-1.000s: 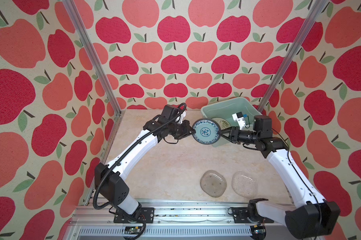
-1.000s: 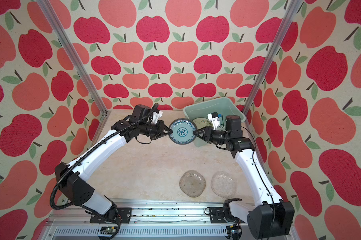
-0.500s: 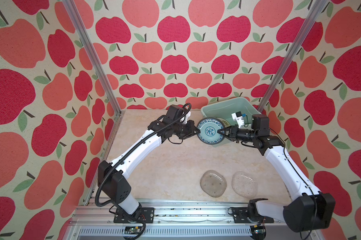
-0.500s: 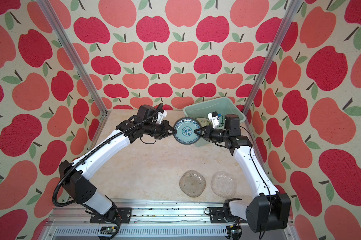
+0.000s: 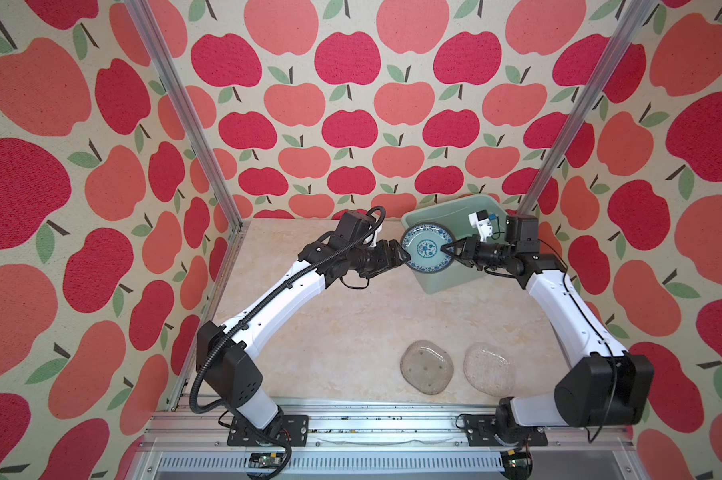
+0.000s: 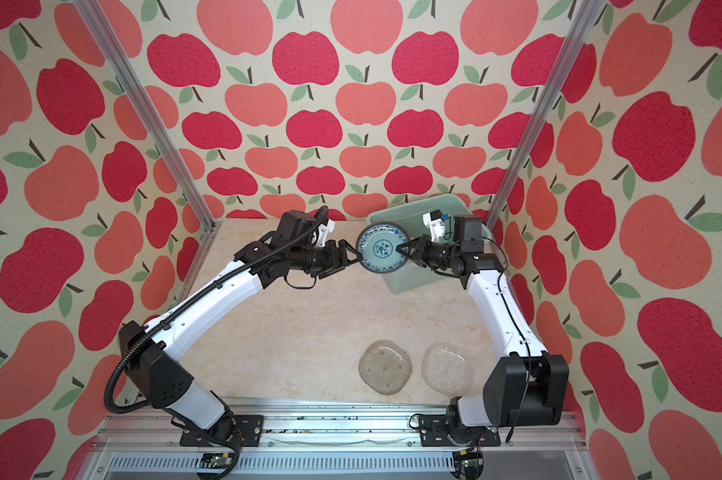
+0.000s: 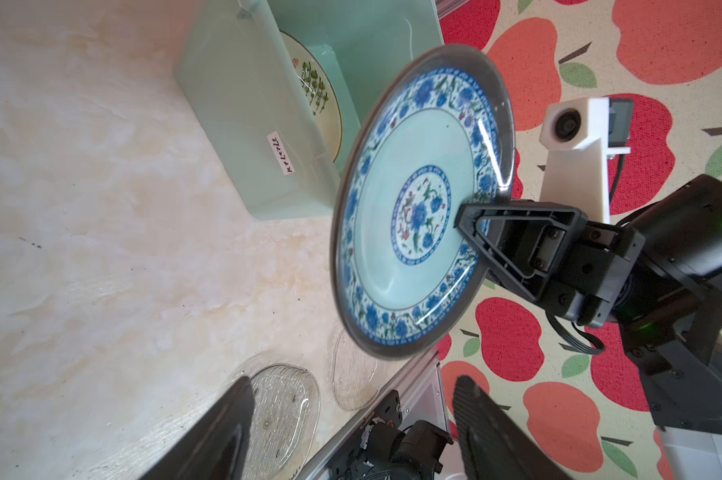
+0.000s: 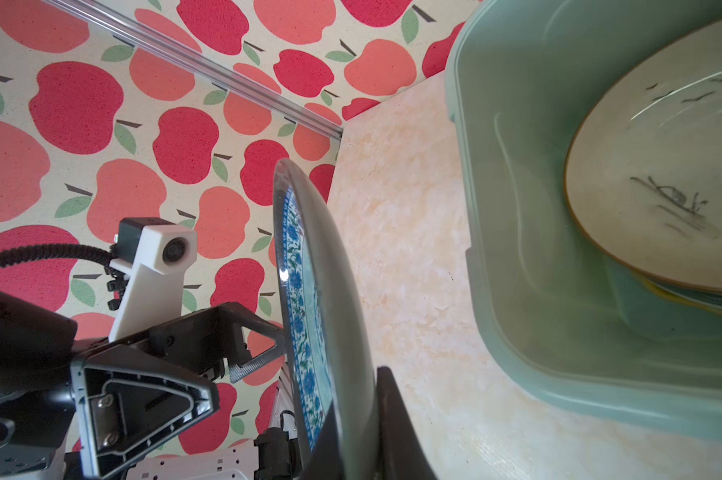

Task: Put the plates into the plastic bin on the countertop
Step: 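Lift the blue-and-white plate with right gripper while left gripper releases and draws back, then lower the blue-and-white plate into the bin against the stacked plates with right gripper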

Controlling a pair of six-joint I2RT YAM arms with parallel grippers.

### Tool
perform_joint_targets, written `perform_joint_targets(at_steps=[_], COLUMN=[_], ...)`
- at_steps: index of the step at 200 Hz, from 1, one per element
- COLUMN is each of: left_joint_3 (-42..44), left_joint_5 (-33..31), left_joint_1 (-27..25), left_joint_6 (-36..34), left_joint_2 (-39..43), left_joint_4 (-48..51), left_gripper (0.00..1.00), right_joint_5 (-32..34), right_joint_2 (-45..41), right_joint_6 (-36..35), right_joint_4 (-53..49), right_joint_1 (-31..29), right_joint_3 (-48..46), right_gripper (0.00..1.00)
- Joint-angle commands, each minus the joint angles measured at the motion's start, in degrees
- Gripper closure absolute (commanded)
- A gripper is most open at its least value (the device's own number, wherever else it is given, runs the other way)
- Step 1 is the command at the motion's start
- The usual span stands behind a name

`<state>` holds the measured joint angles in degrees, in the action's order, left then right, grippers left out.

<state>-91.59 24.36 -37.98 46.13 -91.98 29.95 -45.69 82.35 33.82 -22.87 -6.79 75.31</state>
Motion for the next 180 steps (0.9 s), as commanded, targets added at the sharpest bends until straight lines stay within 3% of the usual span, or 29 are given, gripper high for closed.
perform_joint_targets(at_steps=[1,38,83,180], left_joint_3=[1.1,2.5,0.4,-6.9], left_joint_5=[-6.5,-10.2,-12.4,-12.1], left_joint_1=[-0.4,-0.1,-0.5,-1.7], left_joint_6=[-2.0,-3.9,-8.5,-8.2], left_joint_2=[3.9,4.7,2.7,-6.3], left_joint_4=[-3.1,-2.0,-0.8,2.5], left_gripper=[0.17,0.09,0.09,0.1], right_joint_5=[1.8,8.4,16.9,17.1], right_joint_2=[3.6,12.8,24.3,40.0], right_joint_6=[-6.1,-16.3,-26.3,-35.6], right_joint_4=[-2.3,-8.7,-15.0,-20.5], right_joint_1=[3.4,7.7,9.1,8.5], right_joint_3=[7.3,19.0,27.9,36.0], right_gripper=[1.0,1.0,1.0,1.0])
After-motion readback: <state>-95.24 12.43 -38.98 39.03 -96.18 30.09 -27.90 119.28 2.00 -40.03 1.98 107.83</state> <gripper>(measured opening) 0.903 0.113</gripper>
